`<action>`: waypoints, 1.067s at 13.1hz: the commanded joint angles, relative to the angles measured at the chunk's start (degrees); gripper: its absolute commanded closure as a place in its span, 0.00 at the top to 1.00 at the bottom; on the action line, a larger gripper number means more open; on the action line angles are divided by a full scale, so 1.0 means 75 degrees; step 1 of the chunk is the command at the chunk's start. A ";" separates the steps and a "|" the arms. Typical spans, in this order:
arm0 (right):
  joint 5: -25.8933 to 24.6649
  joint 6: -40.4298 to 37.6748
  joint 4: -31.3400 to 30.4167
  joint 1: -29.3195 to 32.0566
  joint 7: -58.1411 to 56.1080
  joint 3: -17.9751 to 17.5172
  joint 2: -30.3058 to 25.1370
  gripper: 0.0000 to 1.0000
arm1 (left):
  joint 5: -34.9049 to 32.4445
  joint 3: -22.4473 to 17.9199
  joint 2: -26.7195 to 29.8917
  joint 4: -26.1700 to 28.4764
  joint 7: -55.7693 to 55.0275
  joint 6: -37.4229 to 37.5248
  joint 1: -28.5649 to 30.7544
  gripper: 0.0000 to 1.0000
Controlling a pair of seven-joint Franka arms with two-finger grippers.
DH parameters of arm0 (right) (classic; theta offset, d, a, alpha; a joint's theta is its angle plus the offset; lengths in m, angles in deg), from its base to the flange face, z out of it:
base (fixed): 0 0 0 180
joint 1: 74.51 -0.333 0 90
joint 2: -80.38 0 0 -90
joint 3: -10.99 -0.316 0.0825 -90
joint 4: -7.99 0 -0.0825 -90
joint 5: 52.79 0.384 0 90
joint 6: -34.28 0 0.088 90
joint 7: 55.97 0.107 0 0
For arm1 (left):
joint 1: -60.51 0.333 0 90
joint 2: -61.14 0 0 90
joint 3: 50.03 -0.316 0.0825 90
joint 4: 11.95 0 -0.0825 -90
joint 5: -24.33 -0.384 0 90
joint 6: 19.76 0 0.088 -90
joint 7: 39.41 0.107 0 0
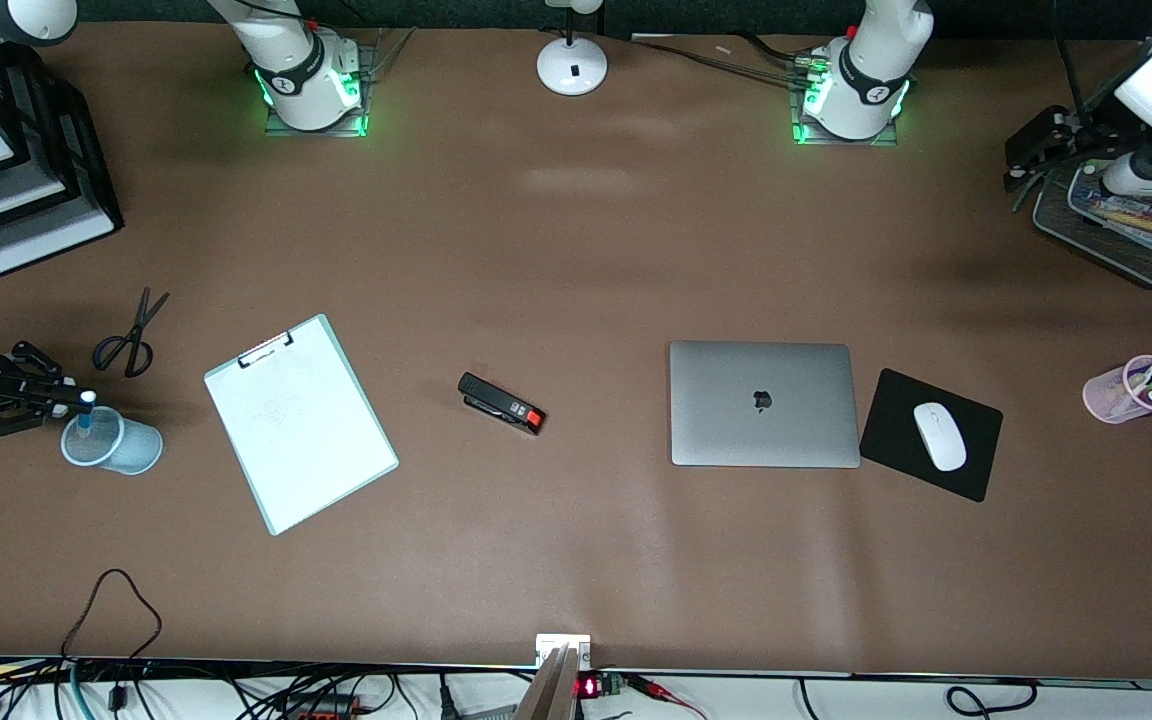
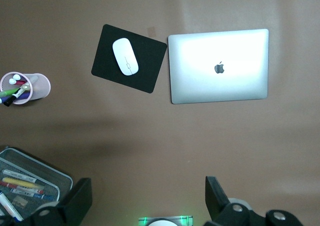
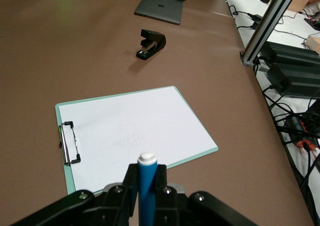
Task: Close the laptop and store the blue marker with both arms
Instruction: 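Carry the blue marker with the right gripper above the light blue cup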
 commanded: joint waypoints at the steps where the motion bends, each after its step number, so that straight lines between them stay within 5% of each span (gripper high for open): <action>1: 0.0317 0.0017 0.0289 0.0165 0.0039 -0.0100 0.0317 0.07 | 0.0157 -0.0132 0.0183 0.0232 0.0183 -0.0166 -0.0011 1.00; 14: 0.0505 0.0790 0.0289 0.0330 0.0098 -0.0123 0.0927 0.07 | 0.0110 -0.0014 0.0194 0.0560 0.0184 -0.0788 0.0001 1.00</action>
